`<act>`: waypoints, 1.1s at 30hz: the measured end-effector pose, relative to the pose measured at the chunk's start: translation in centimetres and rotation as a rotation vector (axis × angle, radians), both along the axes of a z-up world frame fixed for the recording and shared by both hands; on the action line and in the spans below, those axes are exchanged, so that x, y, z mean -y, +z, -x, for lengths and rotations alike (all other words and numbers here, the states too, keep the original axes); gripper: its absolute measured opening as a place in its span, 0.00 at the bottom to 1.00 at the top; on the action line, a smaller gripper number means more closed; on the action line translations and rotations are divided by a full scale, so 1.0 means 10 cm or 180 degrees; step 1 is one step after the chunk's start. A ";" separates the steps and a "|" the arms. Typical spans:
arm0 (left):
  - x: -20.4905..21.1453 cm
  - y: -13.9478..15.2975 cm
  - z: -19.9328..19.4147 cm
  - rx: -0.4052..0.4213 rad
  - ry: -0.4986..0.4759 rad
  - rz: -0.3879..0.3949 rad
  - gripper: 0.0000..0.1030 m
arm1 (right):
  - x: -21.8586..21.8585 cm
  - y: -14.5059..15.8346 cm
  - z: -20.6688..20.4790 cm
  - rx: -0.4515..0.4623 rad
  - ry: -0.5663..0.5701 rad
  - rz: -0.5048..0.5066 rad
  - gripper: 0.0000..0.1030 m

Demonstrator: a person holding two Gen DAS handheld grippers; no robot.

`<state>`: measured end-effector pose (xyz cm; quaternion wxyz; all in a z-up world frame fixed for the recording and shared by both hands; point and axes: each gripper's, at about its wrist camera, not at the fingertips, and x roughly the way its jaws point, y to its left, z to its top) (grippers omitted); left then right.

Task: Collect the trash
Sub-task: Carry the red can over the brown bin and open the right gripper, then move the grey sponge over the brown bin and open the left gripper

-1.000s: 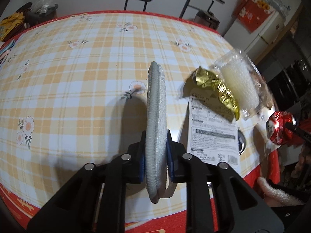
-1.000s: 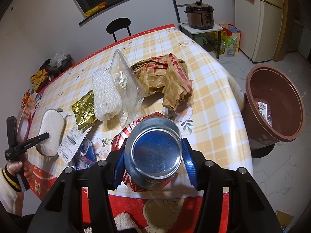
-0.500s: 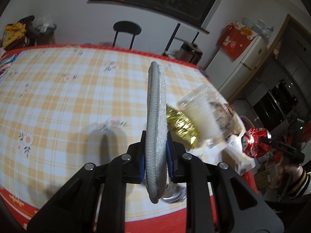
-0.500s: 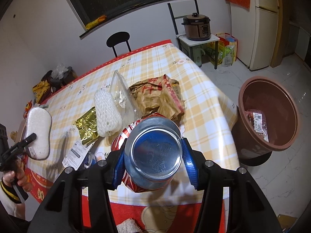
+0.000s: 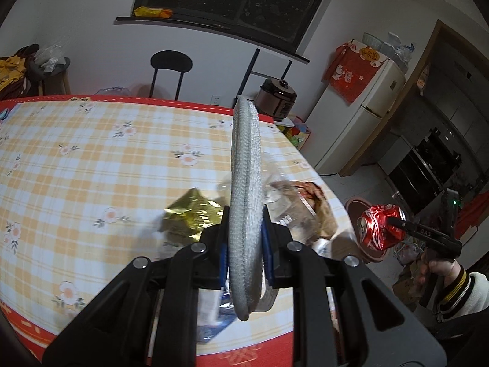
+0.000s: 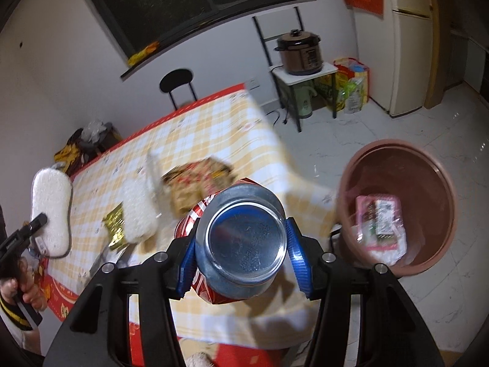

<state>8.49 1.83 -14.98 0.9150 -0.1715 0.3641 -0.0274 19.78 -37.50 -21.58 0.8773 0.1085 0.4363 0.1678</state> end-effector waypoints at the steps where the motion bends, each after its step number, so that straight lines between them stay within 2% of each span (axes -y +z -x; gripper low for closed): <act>1: 0.06 0.01 -0.02 0.0000 -0.0007 -0.0010 0.20 | 0.10 0.01 -0.05 0.0026 -0.0034 0.0023 0.51; 7: 0.55 0.07 -0.22 -0.0012 -0.0049 -0.0031 0.20 | 0.85 0.00 -0.40 0.0087 -0.0357 0.0114 0.51; 12: 0.95 0.08 -0.38 -0.0025 -0.0100 -0.0073 0.20 | 1.38 -0.13 -0.68 0.0004 -0.0566 0.0195 0.51; 17: 1.30 0.03 -0.55 -0.0045 -0.0146 -0.0044 0.20 | 1.67 -0.29 -0.89 -0.0132 -0.0609 0.0272 0.51; 23: 1.77 0.00 -0.75 -0.0068 -0.0316 -0.0075 0.20 | 1.93 -0.45 -0.94 -0.0247 -0.0628 0.0257 0.54; 30: 2.25 0.00 -0.98 -0.0100 -0.0605 -0.0140 0.20 | 2.14 -0.39 -0.80 -0.0154 -0.0707 0.0163 0.74; 32: 2.39 0.01 -1.06 -0.0092 -0.0709 -0.0154 0.20 | 2.20 -0.26 -0.72 -0.0044 -0.0748 0.0174 0.88; 33: 2.47 0.02 -1.10 -0.0086 -0.0761 -0.0160 0.20 | 2.22 -0.20 -0.68 0.0012 -0.0764 0.0176 0.90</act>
